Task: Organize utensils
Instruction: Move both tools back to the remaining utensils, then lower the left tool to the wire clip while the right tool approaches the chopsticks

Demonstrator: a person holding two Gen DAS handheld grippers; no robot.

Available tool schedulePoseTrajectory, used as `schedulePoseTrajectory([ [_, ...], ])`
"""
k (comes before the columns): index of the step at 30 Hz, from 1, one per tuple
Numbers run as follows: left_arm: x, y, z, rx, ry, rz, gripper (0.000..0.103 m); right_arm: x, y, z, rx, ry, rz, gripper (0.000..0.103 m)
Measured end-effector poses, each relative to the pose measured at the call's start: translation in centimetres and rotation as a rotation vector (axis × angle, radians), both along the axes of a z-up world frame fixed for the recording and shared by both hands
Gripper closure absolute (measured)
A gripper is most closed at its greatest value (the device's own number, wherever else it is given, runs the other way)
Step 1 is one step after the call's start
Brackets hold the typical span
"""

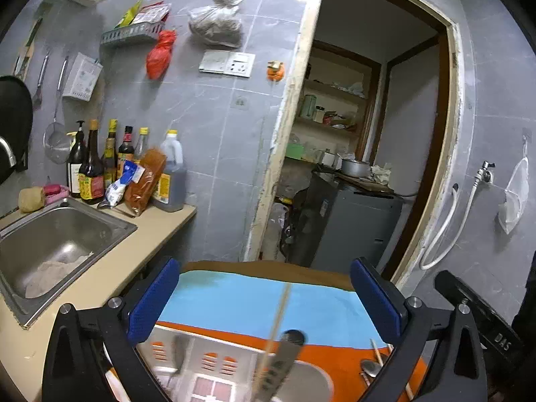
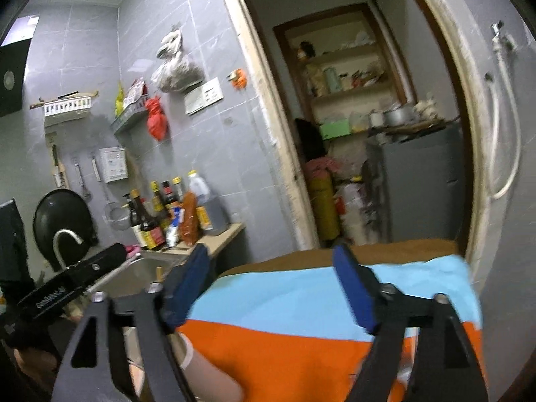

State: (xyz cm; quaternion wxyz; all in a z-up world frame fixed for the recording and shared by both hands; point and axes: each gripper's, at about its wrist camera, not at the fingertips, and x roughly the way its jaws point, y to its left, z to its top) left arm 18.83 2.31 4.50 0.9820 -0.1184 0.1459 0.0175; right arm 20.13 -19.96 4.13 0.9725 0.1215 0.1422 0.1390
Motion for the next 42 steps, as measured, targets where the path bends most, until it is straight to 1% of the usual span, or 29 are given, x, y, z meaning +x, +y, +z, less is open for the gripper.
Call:
schedulePoseTrajectory([
  [4,0.0,-2.3,0.2,0.032,-0.008,-0.018,0.000,-0.9,-2.7,0.9,-0.037,-0.020,-0.058,0.007],
  [5,-0.1,-2.9,0.1,0.040,-0.011,-0.025,0.000,-1.0,-3.2,1.0,-0.040,-0.021,-0.066,0.002],
  [6,-0.1,-3.6,0.1,0.048,-0.013,-0.034,0.000,-1.2,-4.0,1.1,-0.043,-0.024,-0.079,0.001],
  [12,-0.3,-8.0,-0.2,0.090,-0.020,-0.095,0.000,-1.8,-7.8,1.1,-0.060,-0.017,-0.120,0.001],
  [16,-0.2,-11.0,-0.7,0.110,-0.010,-0.136,0.000,-2.1,-10.5,0.7,-0.066,0.002,-0.139,0.001],
  [21,0.1,-13.9,-2.0,0.102,0.028,-0.180,0.000,-1.8,-14.0,-0.5,-0.067,0.047,-0.158,0.001],
  [27,0.9,-16.2,-4.8,0.066,0.116,-0.208,0.000,-1.0,-17.5,-3.5,-0.056,0.134,-0.168,0.001],
  [31,1.6,-16.8,-6.9,0.046,0.185,-0.209,0.000,-0.4,-18.7,-5.8,-0.060,0.185,-0.166,0.001],
  [35,2.5,-16.7,-9.2,0.000,0.268,-0.201,0.001,0.3,-19.1,-7.9,-0.056,0.225,-0.152,0.001],
  [37,2.9,-16.6,-10.0,-0.009,0.306,-0.192,0.009,0.7,-19.2,-8.9,-0.053,0.243,-0.141,0.002],
  [40,3.7,-16.5,-11.5,-0.023,0.391,-0.186,0.018,1.4,-19.0,-10.2,-0.046,0.272,-0.115,0.003],
  [42,4.3,-16.4,-12.5,-0.040,0.449,-0.186,0.023,2.0,-18.6,-11.1,-0.048,0.294,-0.094,0.012],
])
